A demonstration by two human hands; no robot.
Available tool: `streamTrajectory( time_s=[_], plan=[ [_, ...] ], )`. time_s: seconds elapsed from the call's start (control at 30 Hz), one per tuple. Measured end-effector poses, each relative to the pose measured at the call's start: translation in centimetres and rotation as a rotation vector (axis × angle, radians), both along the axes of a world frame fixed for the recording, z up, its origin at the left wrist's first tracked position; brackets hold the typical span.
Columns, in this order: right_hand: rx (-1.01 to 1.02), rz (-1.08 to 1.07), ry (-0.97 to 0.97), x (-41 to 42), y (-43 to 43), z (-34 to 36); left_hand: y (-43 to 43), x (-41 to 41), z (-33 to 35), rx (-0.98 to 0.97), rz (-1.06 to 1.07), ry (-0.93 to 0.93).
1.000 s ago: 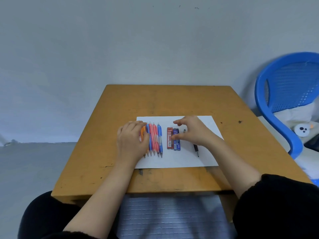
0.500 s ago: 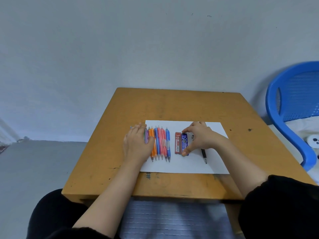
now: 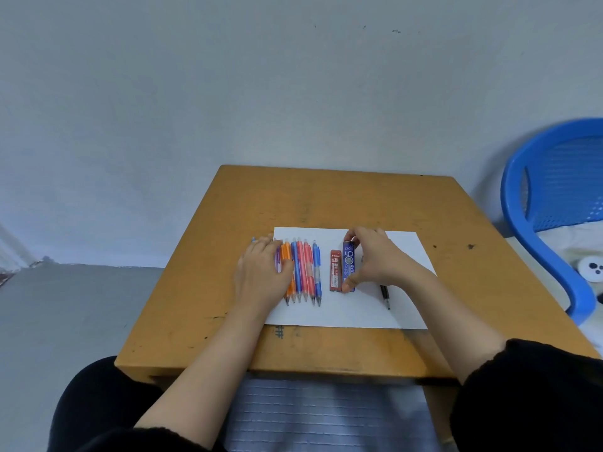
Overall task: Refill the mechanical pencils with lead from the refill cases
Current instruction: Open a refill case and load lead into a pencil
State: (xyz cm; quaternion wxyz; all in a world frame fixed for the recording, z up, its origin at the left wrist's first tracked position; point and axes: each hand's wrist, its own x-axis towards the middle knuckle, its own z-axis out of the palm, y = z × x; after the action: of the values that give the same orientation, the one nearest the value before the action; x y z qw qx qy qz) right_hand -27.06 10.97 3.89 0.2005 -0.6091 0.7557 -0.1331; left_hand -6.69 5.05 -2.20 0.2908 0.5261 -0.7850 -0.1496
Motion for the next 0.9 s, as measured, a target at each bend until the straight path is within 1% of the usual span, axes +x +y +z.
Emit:
streamTrajectory(
  time_s=[0.1,0.23,0.3,0.43,0.53,0.67,0.77,0.9],
  plan=[
    [-0.103,-0.04,-0.145,0.6,0.7,0.1,0.1,-0.1,-0.1,-0.078,-0.017,0.009],
    [-0.245,-0.103,-0.26,1.4,1.6,-0.2,0.7,-0.5,0.0,-0.317,-0.11,-0.058],
    [-0.317,-0.138,-0.324,1.7,2.1,-0.5,1.1,-0.9,0.0,-0.391,-0.169,-0.079],
    [-0.423,-0.201,-0.523,2.4,2.8,-0.4,1.6,-1.5,0.3,-0.484,-0.271,-0.051],
    [-0.5,-0.255,-0.688,2.8,3.4,-0.4,2.0,-1.8,0.6,-0.572,-0.327,0.01],
    [-0.592,-0.335,-0.887,3.5,4.2,-0.5,2.9,-2.2,0.8,-0.661,-0.412,0.058],
    [-0.608,-0.352,-0.943,4.0,4.7,-0.8,3.1,-2.5,0.6,-0.691,-0.472,0.029],
    [-0.589,-0.371,-1.019,4.1,5.1,-1.1,2.8,-2.6,0.1,-0.691,-0.476,0.004]
  ],
)
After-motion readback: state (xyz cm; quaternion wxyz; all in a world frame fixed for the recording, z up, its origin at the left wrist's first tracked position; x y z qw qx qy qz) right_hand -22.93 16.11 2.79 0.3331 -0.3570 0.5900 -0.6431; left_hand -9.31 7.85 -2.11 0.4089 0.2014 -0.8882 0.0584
